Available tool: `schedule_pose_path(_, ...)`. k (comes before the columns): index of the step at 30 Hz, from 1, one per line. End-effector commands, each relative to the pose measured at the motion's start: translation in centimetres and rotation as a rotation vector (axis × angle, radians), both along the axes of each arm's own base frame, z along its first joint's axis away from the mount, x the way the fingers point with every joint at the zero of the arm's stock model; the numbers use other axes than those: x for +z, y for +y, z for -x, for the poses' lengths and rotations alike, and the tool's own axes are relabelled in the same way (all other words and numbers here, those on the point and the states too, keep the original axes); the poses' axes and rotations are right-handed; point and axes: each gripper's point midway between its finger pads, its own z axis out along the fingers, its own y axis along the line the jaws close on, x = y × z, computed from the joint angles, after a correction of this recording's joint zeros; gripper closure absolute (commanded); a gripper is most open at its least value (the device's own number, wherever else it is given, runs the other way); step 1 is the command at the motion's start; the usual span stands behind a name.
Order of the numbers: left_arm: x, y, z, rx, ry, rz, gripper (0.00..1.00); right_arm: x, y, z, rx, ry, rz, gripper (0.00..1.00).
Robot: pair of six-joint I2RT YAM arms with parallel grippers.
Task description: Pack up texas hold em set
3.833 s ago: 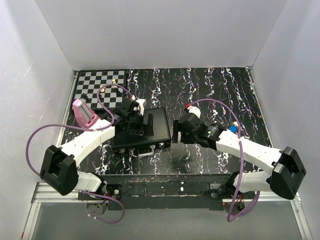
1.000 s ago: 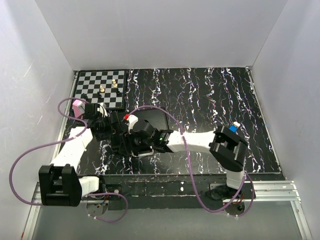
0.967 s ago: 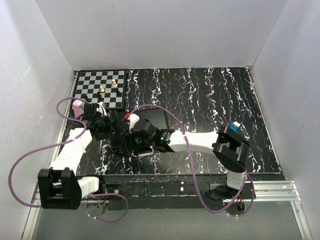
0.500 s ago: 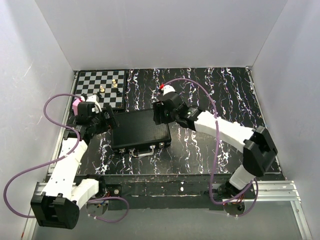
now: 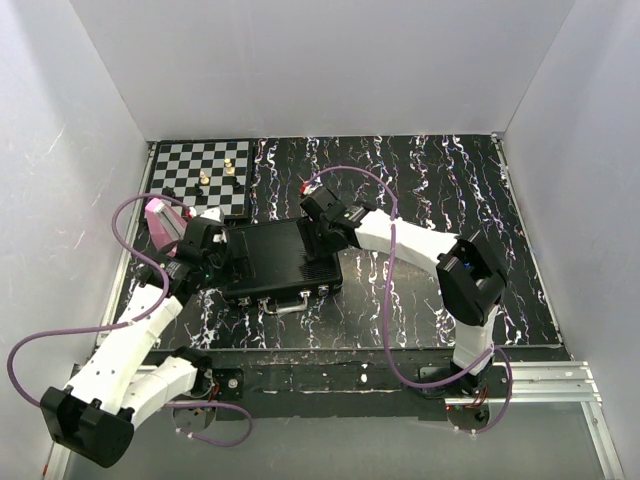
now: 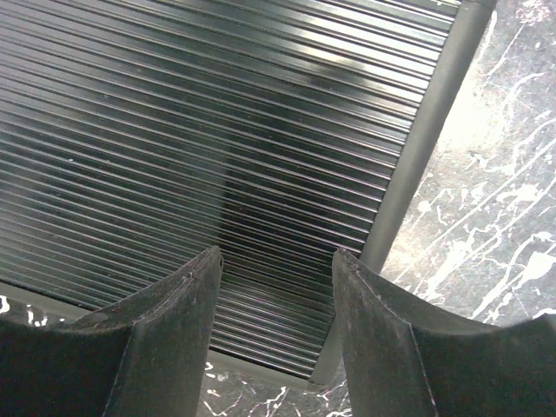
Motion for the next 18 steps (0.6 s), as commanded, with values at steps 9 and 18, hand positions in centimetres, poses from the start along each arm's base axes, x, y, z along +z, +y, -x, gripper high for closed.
schedule_pose_path(9,-4.2,-1.8,3.0,0.027,0.157,0.04,0.26,-3.1,-0.2,2.5,-0.001,0.146,0.017,0.39)
schedule_pose_path(18,-5.8,-2.9,2.2,0.028,0.159,0.042,0.35,-3.2,-0.1,2.8,0.0,0.148,-0.007,0.39)
